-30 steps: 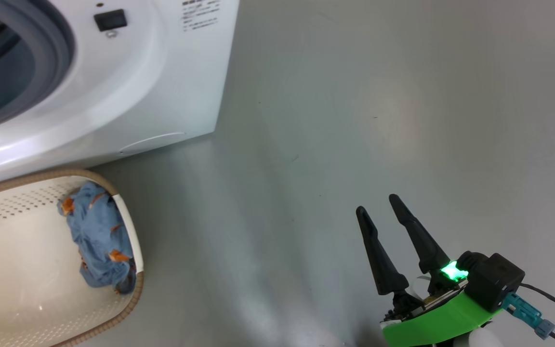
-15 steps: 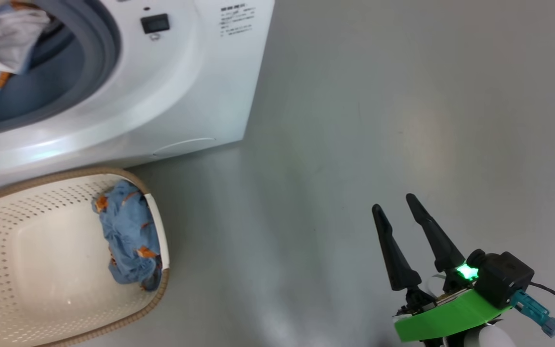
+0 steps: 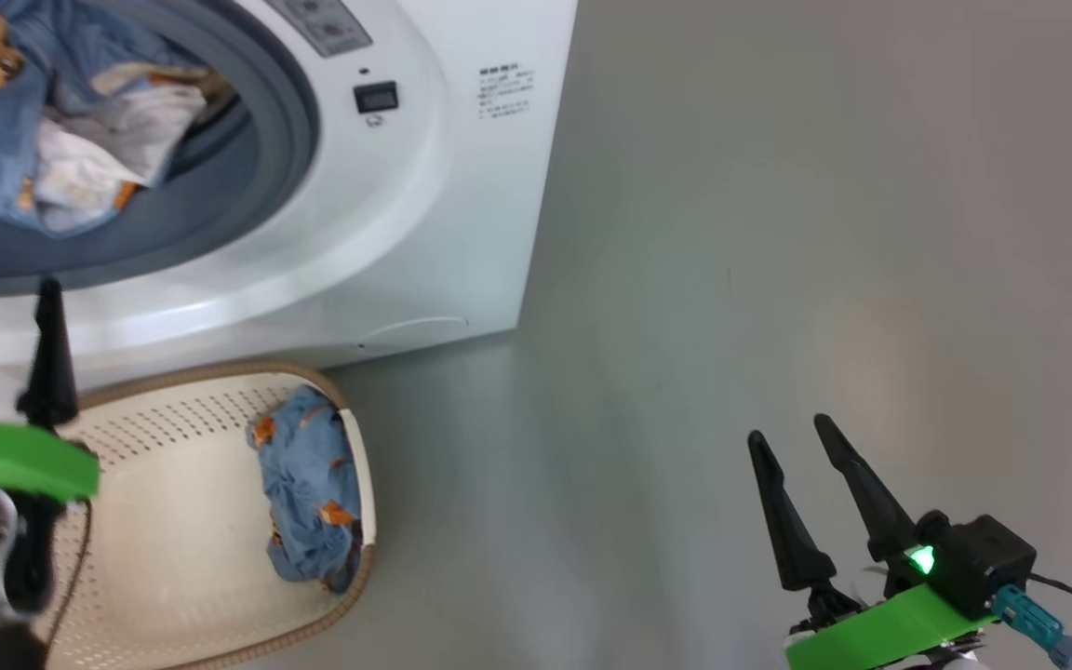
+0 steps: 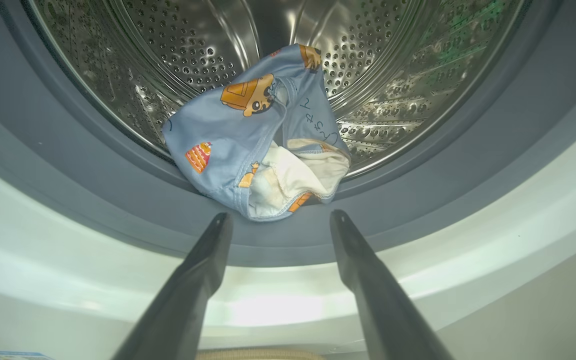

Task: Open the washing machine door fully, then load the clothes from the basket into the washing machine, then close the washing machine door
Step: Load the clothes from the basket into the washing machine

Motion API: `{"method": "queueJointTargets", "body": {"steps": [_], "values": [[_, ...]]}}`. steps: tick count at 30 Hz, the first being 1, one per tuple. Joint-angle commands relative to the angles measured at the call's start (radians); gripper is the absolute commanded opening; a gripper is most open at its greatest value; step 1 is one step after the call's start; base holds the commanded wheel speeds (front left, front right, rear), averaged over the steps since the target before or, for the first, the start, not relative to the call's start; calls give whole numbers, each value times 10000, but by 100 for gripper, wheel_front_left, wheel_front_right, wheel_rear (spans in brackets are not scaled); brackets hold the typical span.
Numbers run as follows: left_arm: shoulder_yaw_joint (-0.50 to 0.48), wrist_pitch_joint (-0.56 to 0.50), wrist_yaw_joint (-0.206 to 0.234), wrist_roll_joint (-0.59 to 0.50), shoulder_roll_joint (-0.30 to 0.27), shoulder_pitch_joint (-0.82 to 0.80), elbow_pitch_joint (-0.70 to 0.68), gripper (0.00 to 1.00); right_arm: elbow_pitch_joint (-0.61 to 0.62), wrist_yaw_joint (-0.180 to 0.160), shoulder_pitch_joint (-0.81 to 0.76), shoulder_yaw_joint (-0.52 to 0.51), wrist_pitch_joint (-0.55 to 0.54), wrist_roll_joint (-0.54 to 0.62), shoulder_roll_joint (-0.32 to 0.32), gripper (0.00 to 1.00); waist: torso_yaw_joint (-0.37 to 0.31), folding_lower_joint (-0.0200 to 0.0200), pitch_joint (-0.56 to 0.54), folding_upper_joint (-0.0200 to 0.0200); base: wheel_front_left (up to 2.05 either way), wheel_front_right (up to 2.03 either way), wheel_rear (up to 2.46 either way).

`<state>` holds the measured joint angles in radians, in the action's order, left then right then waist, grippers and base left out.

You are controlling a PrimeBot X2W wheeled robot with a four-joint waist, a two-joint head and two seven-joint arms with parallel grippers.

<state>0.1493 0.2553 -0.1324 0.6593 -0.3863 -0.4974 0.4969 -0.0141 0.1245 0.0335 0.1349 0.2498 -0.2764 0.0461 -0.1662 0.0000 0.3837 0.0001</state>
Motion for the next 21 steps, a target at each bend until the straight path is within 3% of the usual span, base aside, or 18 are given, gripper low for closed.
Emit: {"method": "queueJointTargets", "body": {"steps": [1,14,21], "values": [[-508,64,17,-218,-318,307,-388,100,162,62,-217,124,120,127,41,100,269,0,-475,-1,0,0,0],[-1566,64,17,-1344,500,2941,-1398,100,-155,62,-978,-310,120,414,47,100,635,0,-1867,-1,0,0,0],[-2183,64,17,-1791,1082,4266,-2027,100,-134,62,-1615,-533,120,197,382,100,786,0,-2581,-1,0,0,0]]}}
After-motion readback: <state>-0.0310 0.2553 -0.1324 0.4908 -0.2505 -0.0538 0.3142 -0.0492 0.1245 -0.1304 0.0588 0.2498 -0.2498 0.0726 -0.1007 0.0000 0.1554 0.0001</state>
